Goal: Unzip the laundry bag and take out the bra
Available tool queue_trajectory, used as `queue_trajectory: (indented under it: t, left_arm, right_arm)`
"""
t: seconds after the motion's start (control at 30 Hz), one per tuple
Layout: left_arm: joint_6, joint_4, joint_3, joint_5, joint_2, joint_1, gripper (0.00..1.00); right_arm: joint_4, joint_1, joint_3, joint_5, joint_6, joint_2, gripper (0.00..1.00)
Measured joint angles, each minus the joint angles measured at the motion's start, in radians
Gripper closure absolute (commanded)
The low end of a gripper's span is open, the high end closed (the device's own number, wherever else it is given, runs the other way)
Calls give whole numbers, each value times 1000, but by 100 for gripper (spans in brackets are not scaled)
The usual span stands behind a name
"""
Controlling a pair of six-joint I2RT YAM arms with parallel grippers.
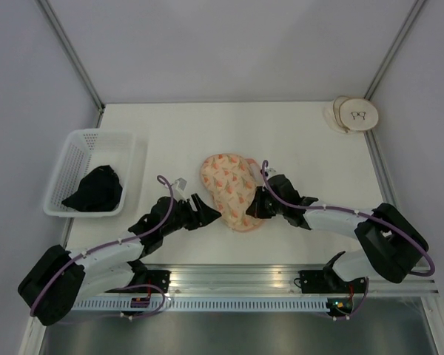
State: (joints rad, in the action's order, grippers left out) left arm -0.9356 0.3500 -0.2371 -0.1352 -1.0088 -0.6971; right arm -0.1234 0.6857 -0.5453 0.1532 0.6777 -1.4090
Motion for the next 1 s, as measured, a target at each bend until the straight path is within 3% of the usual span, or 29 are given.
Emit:
queue_trajectory:
  t: [0.17,0.5,0.57,0.6,0.67,0.7,0.77,0.8,0.87,0.9,0.97,1.0]
  left_arm:
    - [-10,159,26,6,-135,0,25]
    - [-77,586,-87,-65,-650,1,33]
    - [-90,634,-88,-68,-682,1,45]
    - [-93,646,-88,-68,-690,1,62]
    - [-108,671,-89,-69,-708,1,80]
    - [-112,681,-90,-73,-713,1,95]
    - [-119,695,-91,-78,-716,1,98]
    - [-119,702,-92,-81,-716,1,98]
    - [-121,699,-95,-82,-712,1,98]
    - [-122,689,-97,-80,-706,0,98]
    - [-122,628,-101,-61,-661,-7,98]
    - [-122,574,-110,-37,-624,-16,98]
  right_arm:
    - [-3,12,-7,8,0,1,100]
    - [35,27,-7,5,-3,51,100]
    - [41,28,-7,3,-8,60,100]
    - [42,28,-7,2,-11,63,100]
    - [48,29,-7,2,-17,64,100]
    - [55,29,-7,2,-20,66,100]
    - [68,29,-7,2,-26,77,100]
    - [80,31,-6,-2,-32,92,96]
    - [105,40,-6,-14,-44,146,64]
    - [121,47,-6,-23,-53,182,54]
    - [149,74,-6,-37,-74,257,49]
    - [165,93,-7,-45,-81,295,41]
